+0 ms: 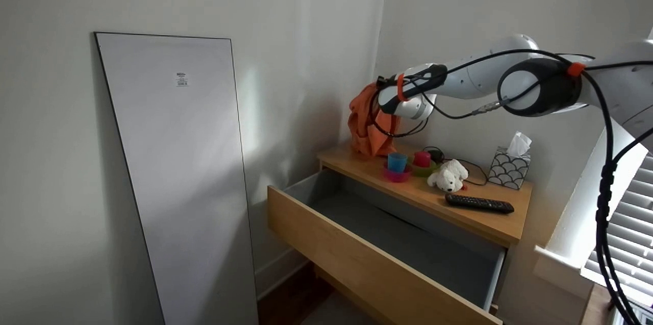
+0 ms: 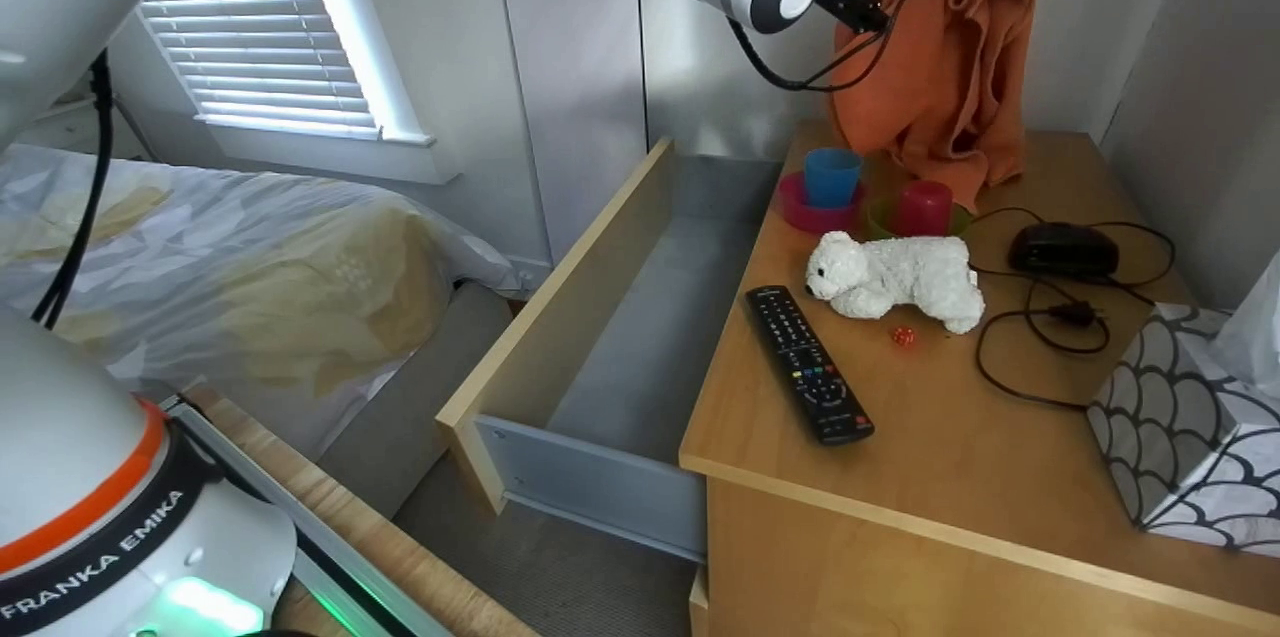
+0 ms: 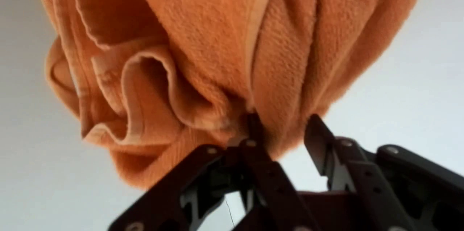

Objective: Put the orange towel on top of the cabinet

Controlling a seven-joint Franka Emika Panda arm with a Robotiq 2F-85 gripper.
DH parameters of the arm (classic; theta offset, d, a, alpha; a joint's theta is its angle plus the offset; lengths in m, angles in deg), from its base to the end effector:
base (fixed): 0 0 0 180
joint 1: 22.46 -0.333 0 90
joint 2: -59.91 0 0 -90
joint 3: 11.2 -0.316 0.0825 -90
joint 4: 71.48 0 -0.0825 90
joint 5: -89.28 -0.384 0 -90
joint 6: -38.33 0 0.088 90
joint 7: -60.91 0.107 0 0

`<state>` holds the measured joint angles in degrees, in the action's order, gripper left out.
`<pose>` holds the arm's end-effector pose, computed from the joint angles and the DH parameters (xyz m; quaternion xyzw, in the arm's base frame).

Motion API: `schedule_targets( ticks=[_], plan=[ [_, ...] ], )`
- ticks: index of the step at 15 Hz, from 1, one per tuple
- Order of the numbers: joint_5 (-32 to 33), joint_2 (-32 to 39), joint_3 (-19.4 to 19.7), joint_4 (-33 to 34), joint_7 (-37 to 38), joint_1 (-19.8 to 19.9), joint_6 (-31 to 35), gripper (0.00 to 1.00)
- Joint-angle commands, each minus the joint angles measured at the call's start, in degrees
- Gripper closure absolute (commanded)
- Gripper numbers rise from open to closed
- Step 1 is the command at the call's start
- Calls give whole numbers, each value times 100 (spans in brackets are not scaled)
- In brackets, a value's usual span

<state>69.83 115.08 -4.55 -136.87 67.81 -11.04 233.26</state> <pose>0.7655 -0.2430 0.3779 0.7473 -0.2762 0.6041 0.0171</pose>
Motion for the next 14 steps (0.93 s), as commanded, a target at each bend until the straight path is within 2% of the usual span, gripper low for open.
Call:
schedule_targets(
  ticks=[1, 3, 5, 10, 12, 13, 14],
  plan=[
    [-292, 37, 432, 265, 152, -209, -755, 31],
    [-264, -134, 623, 153, 248, -309, -1270, 16],
    [-182, -404, 635, -64, 279, -366, -1868, 2],
    [-46, -1281, 680, -1067, 207, -665, -3323, 0],
    [105, -1655, 911, -1589, 327, -913, -3764, 0],
    [528, -1842, 727, -1816, 501, -817, -3934, 1],
    [619, -2030, 631, -2061, 393, -812, -4139, 0]
  ],
)
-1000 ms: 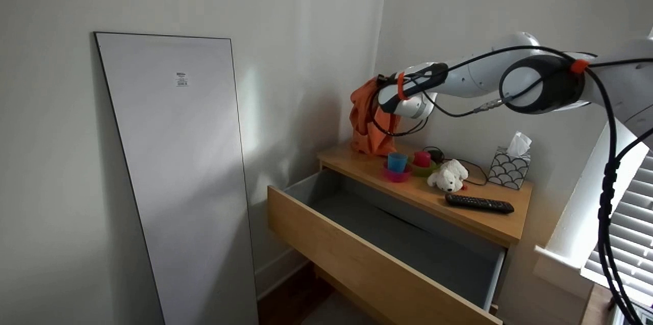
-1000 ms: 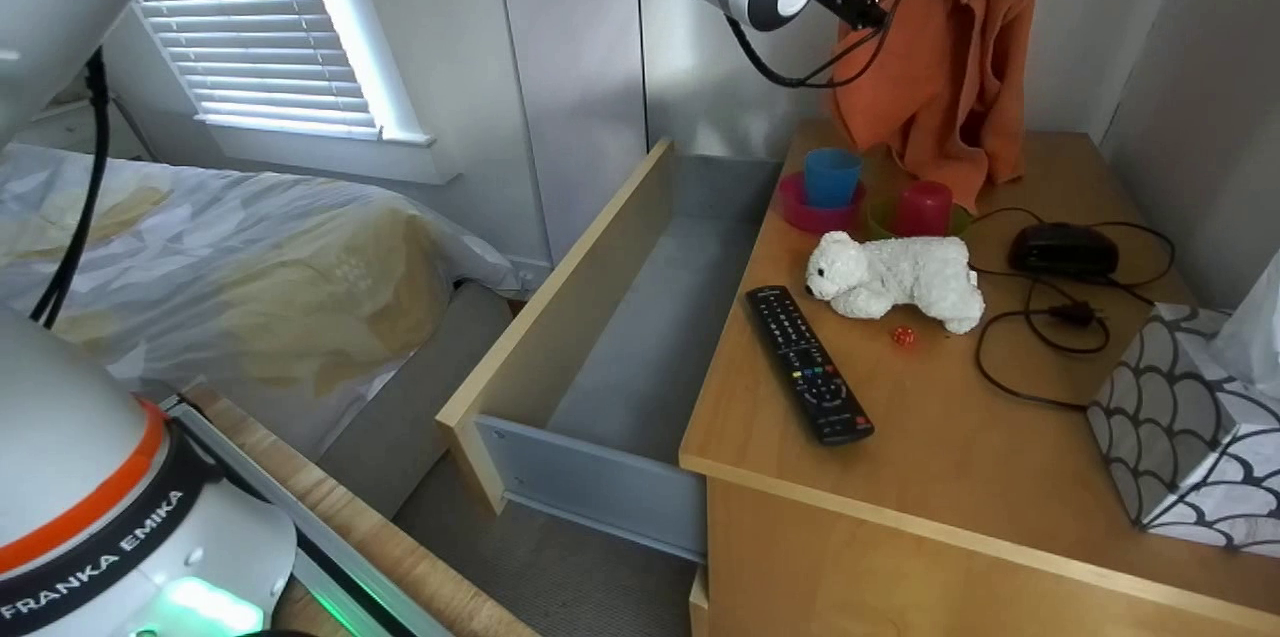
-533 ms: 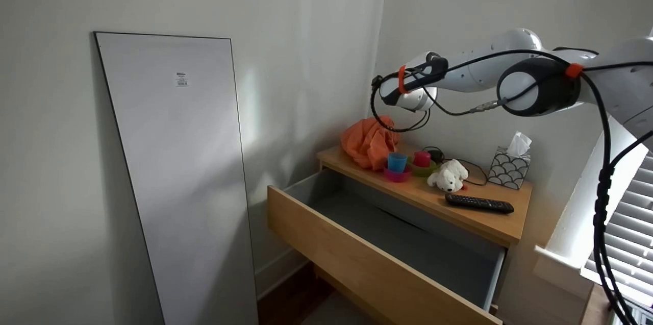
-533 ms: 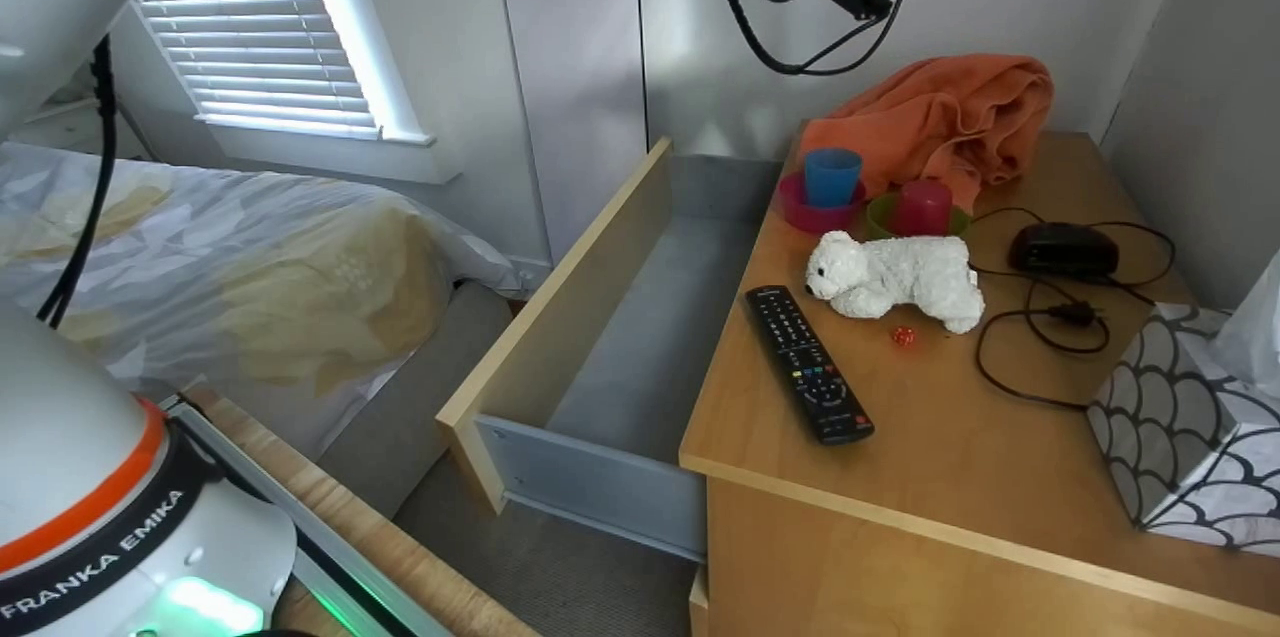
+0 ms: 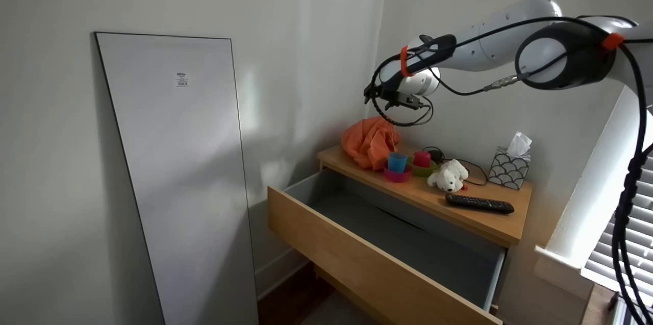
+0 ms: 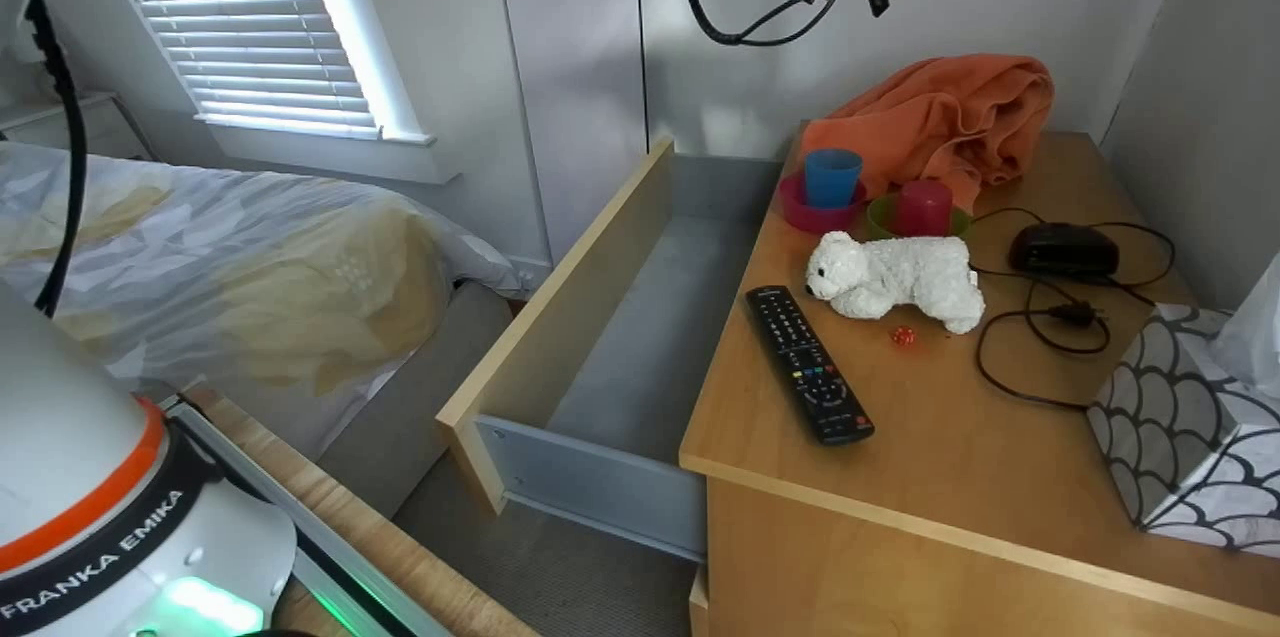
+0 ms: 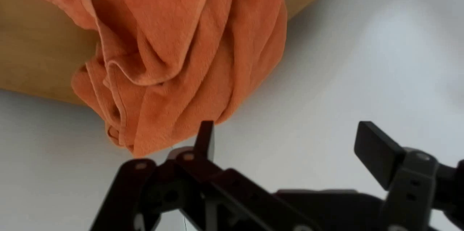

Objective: Put the orange towel on top of the cabinet

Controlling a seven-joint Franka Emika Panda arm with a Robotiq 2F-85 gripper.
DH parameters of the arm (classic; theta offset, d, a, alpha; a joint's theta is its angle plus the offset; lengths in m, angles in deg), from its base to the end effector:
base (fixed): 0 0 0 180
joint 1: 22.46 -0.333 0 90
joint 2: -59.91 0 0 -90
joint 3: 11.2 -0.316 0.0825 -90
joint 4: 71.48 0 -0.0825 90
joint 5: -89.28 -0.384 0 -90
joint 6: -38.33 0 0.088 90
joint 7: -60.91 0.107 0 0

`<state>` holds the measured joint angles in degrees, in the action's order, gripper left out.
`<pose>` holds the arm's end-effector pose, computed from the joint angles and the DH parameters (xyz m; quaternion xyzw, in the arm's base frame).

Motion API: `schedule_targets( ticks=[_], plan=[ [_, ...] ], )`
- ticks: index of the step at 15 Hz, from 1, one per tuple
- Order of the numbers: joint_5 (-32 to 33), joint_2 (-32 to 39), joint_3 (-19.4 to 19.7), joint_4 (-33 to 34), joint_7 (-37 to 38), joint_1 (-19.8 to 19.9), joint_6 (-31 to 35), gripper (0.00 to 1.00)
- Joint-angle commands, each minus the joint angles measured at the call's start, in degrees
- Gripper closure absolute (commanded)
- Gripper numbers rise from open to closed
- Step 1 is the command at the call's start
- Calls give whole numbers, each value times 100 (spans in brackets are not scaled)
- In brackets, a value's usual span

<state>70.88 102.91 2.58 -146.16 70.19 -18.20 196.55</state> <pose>0.7630 -0.2006 0.3894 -0.8911 0.2781 -0.3583 0.0163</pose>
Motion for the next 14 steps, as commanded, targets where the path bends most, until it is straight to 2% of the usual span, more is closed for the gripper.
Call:
schedule_targets(
  ticks=[1, 3, 8, 11, 14],
  plan=[
    [741, -954, -18, -1384, 258, -178, -632, 0],
    [1170, -1243, 47, -1891, 355, -289, -951, 0],
    [1748, -2101, -232, -3242, 139, -327, -1884, 0],
    [1962, -2503, -416, -3735, 41, -339, -2715, 0],
    [2235, -2706, -543, -3930, -33, -347, -3697, 0]
  ],
)
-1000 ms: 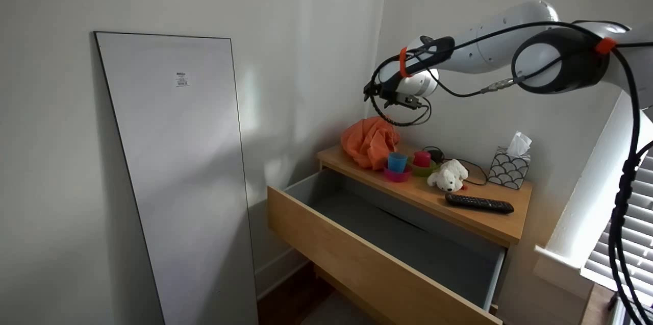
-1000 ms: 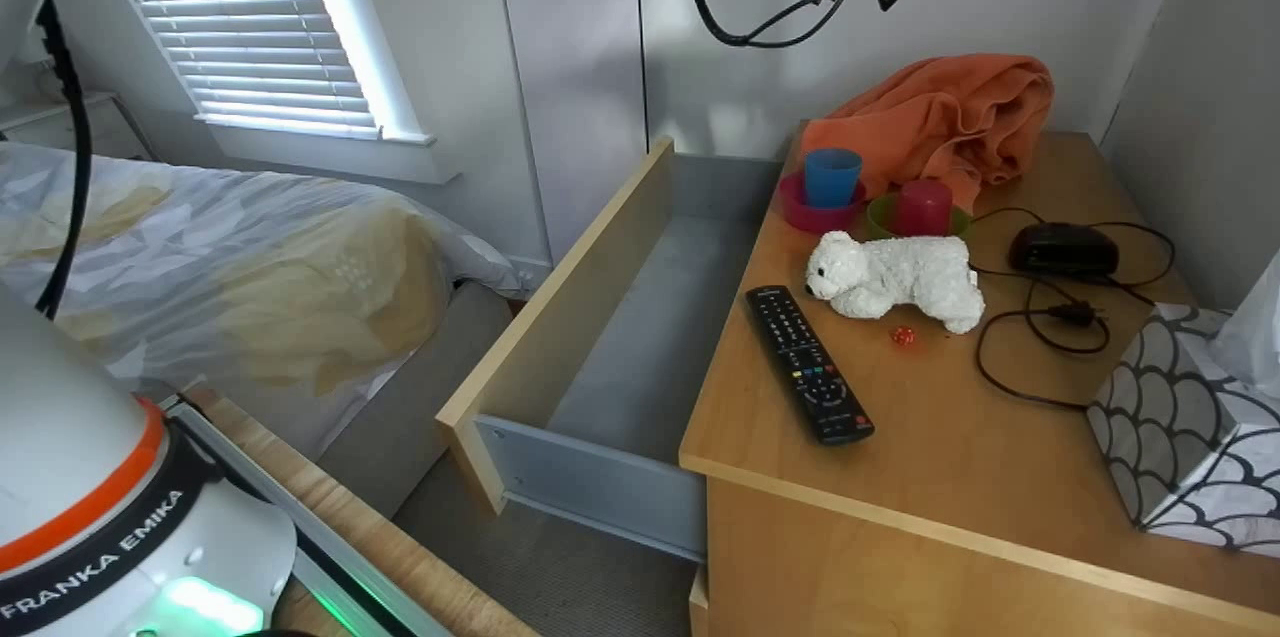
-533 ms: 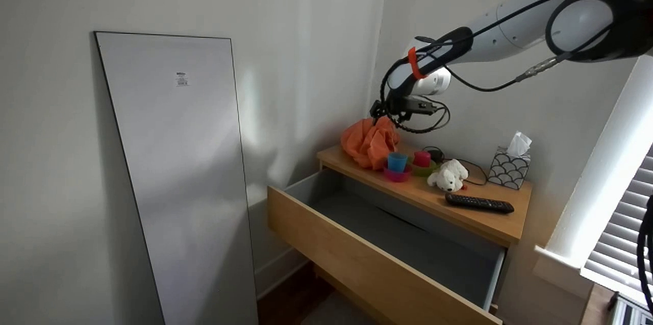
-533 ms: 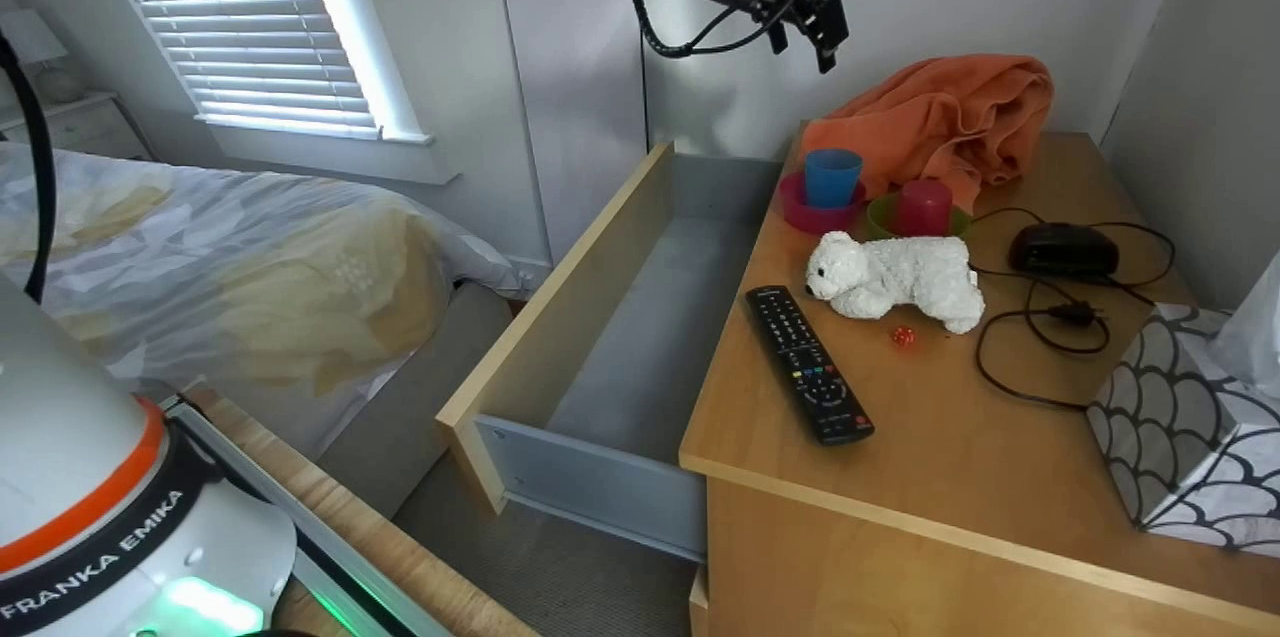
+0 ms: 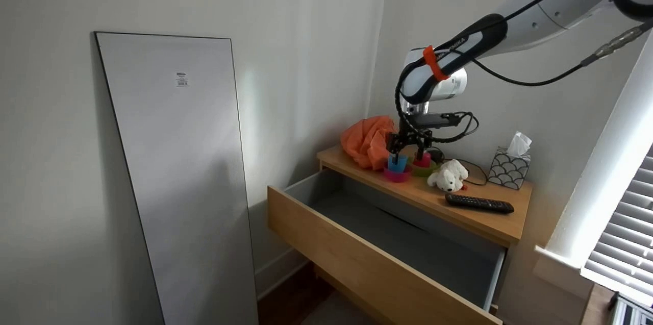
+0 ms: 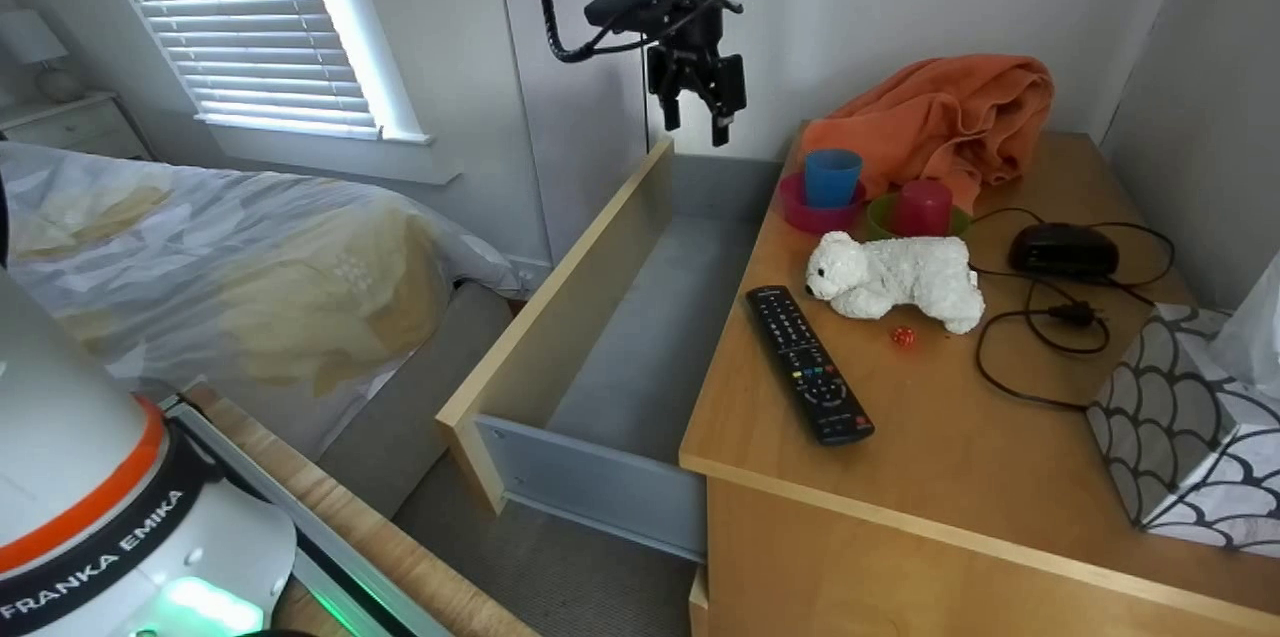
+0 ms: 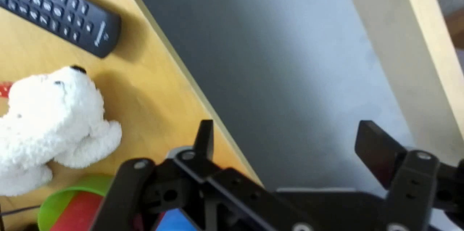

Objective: Put the orange towel on top of the cabinet

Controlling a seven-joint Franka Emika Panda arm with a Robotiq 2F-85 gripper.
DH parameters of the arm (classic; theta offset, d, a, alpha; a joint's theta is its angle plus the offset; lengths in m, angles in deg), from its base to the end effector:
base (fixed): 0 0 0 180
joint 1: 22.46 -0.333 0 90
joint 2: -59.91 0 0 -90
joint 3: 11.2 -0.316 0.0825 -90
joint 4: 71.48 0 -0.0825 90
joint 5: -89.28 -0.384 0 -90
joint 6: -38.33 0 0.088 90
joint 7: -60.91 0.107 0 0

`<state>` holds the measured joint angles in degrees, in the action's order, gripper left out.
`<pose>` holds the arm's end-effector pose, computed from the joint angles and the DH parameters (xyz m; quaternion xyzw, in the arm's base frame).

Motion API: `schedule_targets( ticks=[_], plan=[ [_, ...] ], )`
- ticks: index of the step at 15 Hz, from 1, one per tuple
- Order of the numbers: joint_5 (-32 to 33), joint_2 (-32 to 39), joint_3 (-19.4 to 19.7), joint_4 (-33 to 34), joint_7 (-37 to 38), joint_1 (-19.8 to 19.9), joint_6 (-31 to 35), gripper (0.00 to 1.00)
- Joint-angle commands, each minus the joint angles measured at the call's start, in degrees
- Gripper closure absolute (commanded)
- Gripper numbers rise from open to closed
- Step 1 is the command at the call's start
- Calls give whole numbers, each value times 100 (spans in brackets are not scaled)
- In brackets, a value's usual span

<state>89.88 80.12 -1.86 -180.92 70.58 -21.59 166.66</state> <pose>0.6115 -0.1053 0.3133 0.9858 -0.1647 -0.0094 0.0321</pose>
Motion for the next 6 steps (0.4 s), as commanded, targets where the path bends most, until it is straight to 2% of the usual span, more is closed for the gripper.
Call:
schedule_targets(
  ticks=[1, 3, 6],
  plan=[
    [138, -114, -156, -100, 15, 98, -332, 0],
    [238, -253, -186, -233, 11, 83, -636, 0],
    [267, -288, -186, -290, 0, 85, -652, 0]
  ],
)
